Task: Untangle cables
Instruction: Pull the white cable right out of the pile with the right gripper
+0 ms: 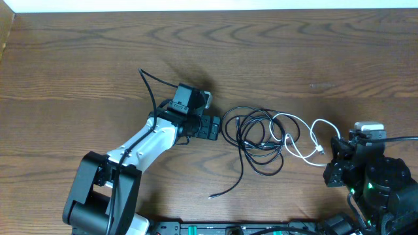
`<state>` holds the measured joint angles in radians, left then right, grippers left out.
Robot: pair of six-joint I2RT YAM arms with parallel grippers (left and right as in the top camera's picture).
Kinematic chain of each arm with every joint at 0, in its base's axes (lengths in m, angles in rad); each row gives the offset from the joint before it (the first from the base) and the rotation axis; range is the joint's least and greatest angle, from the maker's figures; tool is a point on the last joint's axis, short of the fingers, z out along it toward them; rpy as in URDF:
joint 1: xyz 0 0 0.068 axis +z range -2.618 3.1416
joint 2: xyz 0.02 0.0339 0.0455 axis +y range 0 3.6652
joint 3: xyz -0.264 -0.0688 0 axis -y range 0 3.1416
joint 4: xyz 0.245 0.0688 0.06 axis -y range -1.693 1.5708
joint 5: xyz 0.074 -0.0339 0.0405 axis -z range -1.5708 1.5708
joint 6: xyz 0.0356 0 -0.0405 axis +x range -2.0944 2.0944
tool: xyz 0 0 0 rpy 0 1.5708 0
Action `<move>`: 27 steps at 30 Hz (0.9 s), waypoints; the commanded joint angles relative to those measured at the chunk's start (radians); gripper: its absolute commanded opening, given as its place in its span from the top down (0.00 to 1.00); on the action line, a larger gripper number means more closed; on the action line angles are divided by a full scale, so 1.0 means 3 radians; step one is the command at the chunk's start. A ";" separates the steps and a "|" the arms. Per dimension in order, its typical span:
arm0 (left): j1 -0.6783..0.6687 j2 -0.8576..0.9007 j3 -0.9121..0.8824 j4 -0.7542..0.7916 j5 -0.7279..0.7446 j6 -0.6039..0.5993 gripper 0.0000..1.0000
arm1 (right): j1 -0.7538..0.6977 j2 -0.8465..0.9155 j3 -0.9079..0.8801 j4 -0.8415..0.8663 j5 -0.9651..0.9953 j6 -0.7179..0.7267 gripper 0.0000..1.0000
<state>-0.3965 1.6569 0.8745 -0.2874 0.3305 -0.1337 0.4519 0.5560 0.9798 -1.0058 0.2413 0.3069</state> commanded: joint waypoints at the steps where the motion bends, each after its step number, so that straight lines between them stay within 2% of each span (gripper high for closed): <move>1: -0.0008 0.0033 -0.0024 -0.0008 -0.0037 0.0009 0.07 | -0.0011 -0.0008 0.0013 -0.0011 0.0074 0.0048 0.99; 20: -0.0008 0.0033 -0.0024 -0.0006 -0.0037 0.0009 0.07 | -0.0011 -0.0005 0.0013 -0.0018 0.0142 0.0099 0.99; 27: -0.0008 0.0033 -0.0024 -0.0009 -0.0037 0.0009 0.07 | -0.0011 -0.0005 0.0013 -0.0212 0.0645 0.0150 0.99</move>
<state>-0.3965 1.6569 0.8745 -0.2874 0.3305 -0.1341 0.4519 0.5560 0.9798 -1.0595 0.3340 0.3298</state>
